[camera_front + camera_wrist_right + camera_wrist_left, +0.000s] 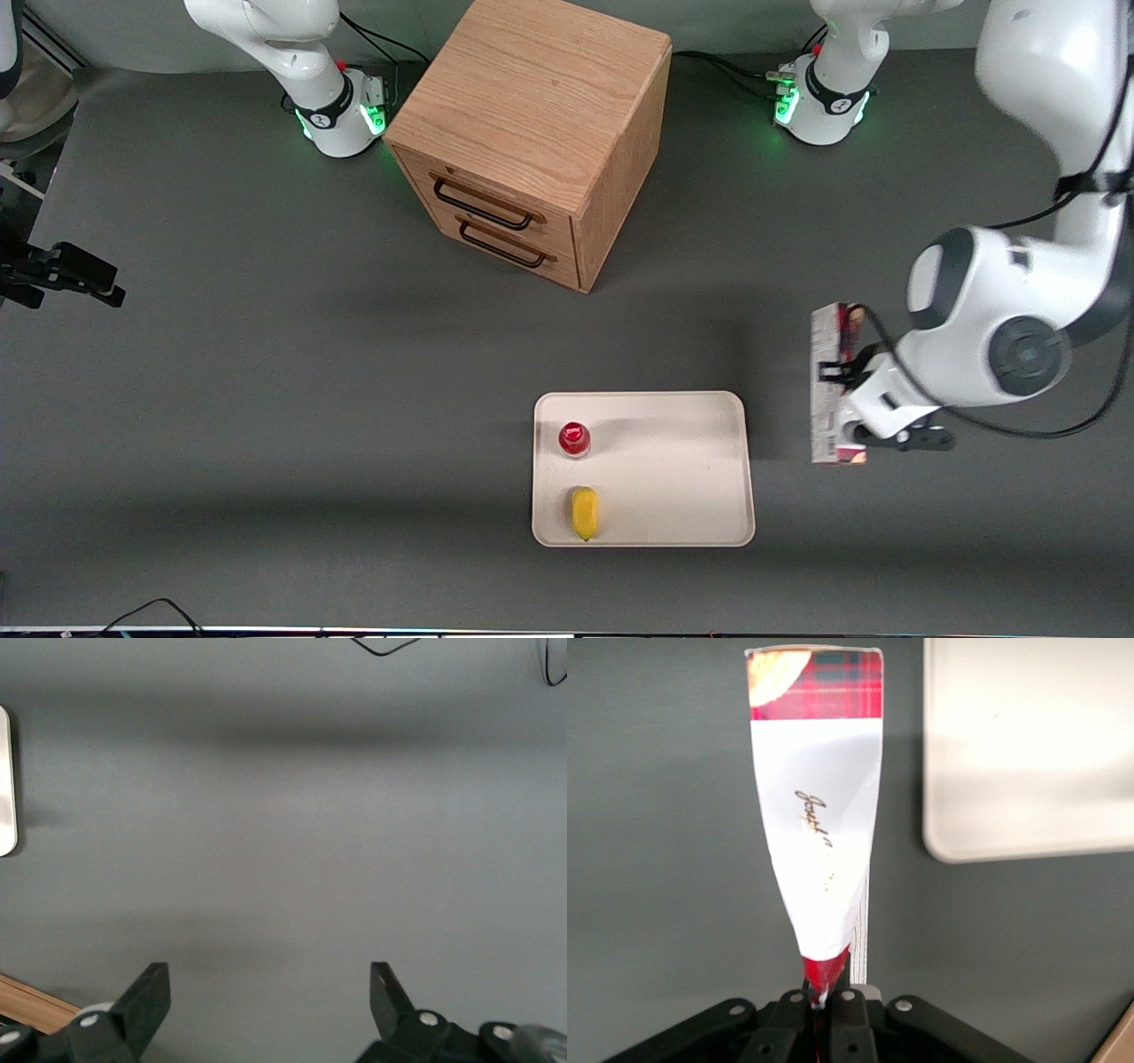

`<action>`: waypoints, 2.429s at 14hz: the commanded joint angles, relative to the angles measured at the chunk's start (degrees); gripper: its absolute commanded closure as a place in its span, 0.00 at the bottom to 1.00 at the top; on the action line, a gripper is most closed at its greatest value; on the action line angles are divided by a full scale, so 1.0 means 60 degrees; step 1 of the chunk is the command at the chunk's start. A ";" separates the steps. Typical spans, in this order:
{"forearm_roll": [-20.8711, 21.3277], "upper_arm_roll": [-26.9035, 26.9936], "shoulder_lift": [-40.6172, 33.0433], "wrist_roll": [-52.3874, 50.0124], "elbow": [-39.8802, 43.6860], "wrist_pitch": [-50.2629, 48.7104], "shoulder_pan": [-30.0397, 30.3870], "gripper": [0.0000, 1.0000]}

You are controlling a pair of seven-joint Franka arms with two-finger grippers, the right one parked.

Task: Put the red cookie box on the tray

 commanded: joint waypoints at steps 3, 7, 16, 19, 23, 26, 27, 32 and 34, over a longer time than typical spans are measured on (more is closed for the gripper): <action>0.0310 -0.0042 0.1624 -0.1560 0.1969 0.0268 -0.0918 1.00; 0.0674 0.0133 0.2940 -0.2365 0.3210 0.0974 -0.1548 1.00; 0.1291 0.0426 0.3838 -0.2806 0.3551 0.2219 -0.1901 0.04; 0.1541 0.0325 0.3445 -0.2924 0.3551 0.1245 -0.1843 0.00; 0.1569 0.0367 0.1924 -0.2793 0.3479 -0.0123 -0.1463 0.00; 0.1468 0.0703 0.0781 -0.1219 0.3420 -0.1525 -0.1068 0.00; 0.1235 0.0850 0.0458 -0.0529 0.3419 -0.1936 -0.0907 0.00; 0.0431 0.2239 -0.1795 0.1127 0.1244 -0.2058 -0.0744 0.00; -0.0317 0.3103 -0.2808 0.2169 0.0013 -0.1723 -0.0773 0.00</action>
